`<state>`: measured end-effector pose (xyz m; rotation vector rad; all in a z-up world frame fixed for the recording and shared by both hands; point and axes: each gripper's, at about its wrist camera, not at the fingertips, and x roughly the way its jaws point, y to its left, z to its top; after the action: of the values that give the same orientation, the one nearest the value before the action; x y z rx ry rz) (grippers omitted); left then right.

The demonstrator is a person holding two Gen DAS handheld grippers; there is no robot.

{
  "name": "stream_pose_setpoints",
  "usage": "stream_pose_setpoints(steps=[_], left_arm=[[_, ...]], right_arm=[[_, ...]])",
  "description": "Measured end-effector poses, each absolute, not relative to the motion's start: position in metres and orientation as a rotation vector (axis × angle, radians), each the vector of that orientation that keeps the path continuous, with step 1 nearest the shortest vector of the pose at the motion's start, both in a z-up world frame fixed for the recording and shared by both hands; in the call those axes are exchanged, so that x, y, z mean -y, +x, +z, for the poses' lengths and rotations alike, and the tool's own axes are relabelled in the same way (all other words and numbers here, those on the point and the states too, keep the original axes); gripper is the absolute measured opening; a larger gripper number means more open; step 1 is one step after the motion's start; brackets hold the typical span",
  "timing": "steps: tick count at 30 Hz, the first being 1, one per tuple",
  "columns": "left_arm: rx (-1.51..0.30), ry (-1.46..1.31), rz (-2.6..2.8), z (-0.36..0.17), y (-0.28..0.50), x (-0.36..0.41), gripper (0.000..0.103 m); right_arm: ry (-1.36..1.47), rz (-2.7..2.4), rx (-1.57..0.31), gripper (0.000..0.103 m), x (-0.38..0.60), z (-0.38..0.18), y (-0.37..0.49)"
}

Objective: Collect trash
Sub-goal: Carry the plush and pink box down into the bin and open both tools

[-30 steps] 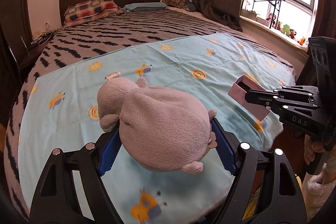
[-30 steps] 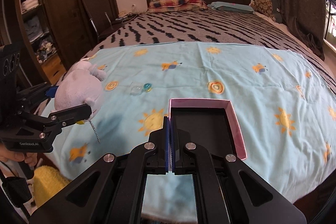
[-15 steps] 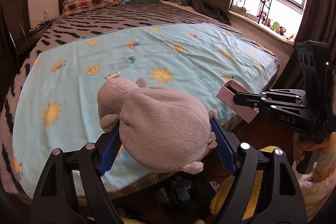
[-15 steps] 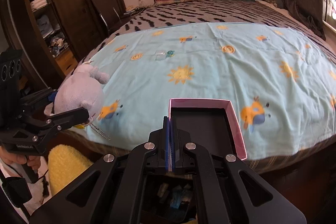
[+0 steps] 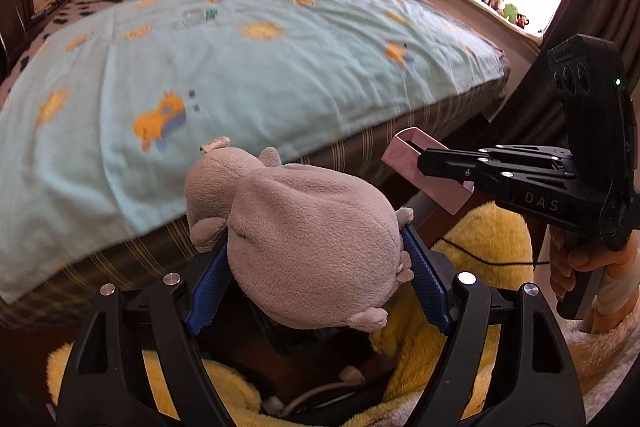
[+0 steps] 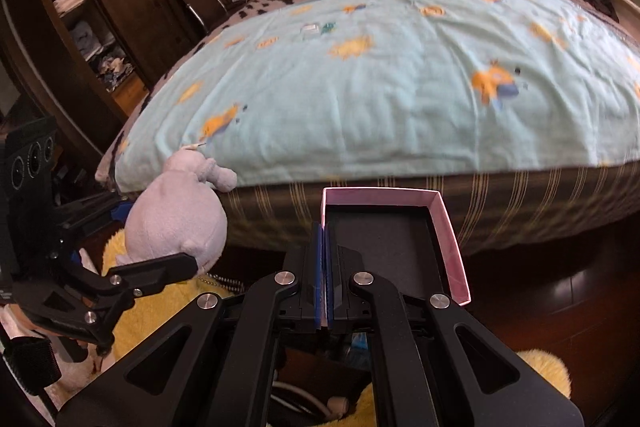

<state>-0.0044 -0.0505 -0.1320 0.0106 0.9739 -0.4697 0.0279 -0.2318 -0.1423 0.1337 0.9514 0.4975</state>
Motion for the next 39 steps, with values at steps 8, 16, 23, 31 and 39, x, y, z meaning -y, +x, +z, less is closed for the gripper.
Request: stream_pose_setpoints(steps=[8,16,23,31,39], left_arm=[[-1.118,0.021,-0.469,-0.198,0.0,0.05,0.076],[-1.247,0.02,-0.477,-0.253,0.013,0.057,0.076],[-1.321,0.019,-0.475,-0.278,0.024,0.06,0.076],[-1.369,0.006,-0.465,-0.294,0.037,0.061,0.078],[-1.34,-0.016,-0.452,-0.289,0.042,0.047,0.093]], right_arm=[[0.172,0.509,-1.089,0.003,0.225,-0.196,0.027],[0.197,0.504,-1.198,0.003,0.21,-0.24,0.035],[0.194,0.48,-1.249,0.003,0.202,-0.266,0.049],[0.2,0.479,-1.267,0.007,0.197,-0.279,0.063],[0.201,0.419,-1.252,0.059,0.21,-0.27,0.073]])
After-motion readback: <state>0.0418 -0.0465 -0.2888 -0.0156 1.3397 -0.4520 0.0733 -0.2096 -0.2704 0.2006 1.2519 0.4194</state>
